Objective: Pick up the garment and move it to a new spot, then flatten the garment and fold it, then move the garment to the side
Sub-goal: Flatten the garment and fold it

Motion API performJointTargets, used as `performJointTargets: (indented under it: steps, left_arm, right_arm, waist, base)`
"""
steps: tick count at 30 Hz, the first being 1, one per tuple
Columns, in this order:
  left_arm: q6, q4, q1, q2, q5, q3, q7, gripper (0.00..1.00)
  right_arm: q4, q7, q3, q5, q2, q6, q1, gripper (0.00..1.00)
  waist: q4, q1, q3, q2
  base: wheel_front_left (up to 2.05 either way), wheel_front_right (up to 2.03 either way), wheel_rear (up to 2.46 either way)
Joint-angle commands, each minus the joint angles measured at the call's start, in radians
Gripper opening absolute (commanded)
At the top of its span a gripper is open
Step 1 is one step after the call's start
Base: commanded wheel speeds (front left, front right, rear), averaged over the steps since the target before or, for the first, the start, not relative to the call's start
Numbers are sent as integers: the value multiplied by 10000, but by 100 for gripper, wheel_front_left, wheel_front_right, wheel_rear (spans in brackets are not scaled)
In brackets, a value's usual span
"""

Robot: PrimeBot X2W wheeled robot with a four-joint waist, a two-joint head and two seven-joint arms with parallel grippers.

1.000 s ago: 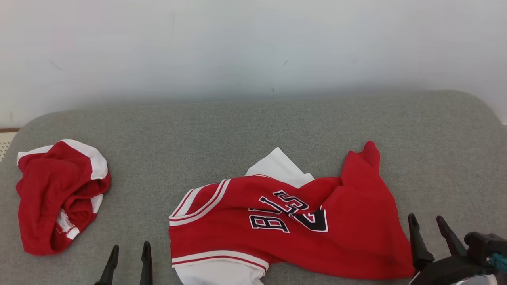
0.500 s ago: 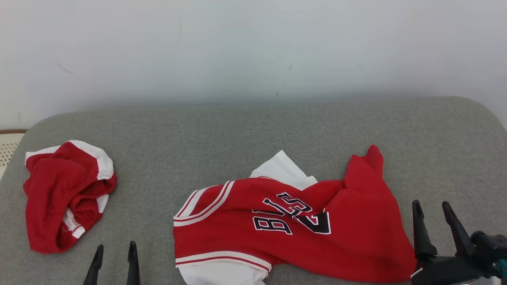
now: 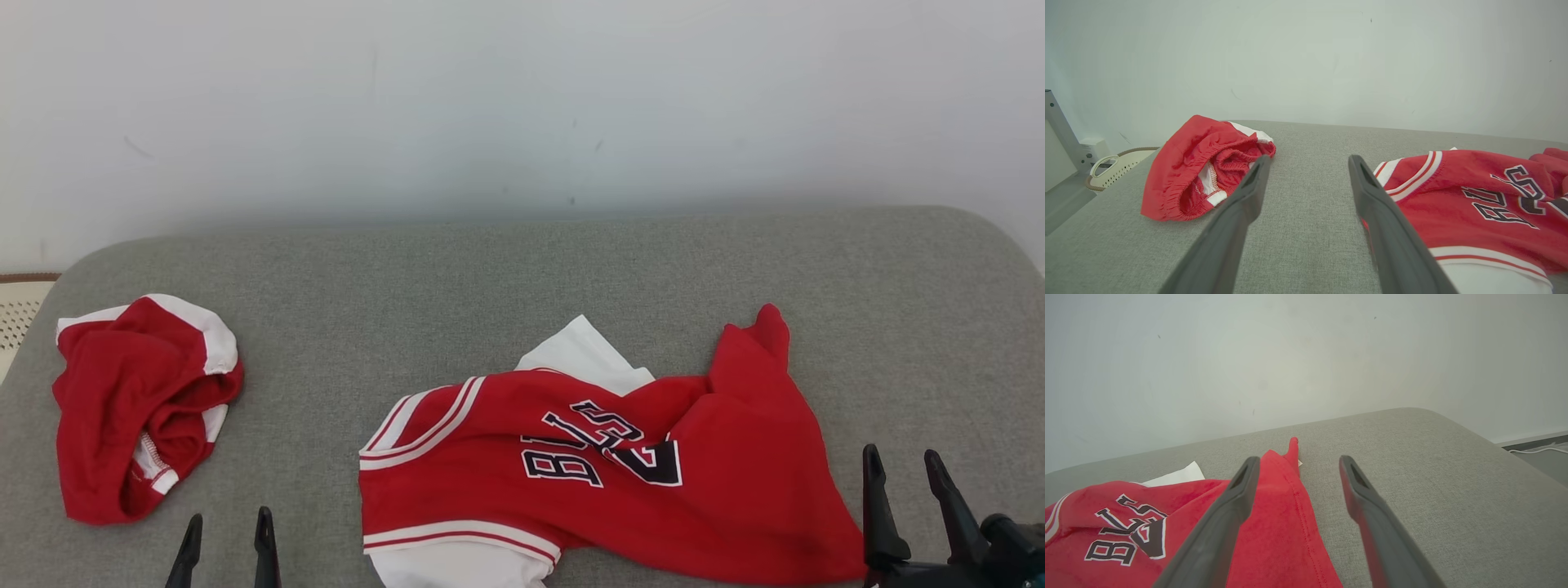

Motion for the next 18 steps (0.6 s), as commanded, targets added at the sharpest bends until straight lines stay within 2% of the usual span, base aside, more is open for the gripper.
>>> performJointTargets:
  steps: [1, 18]
  left_arm:
    - [64, -91, 204, 11, 76, -42, -36, 100]
    - [-136, -153, 266, 24, 215, 149, -36, 100]
  right_arm:
    - [-52, -82, 41, 42, 50, 1, 185, 100]
    - [-127, -258, 624, 382, -113, 1, 302, 100]
  waist:
    - [17, -1, -16, 0]
    - [3, -1, -107, 0]
  base:
    - [0, 0, 0]
    - [0, 0, 0]
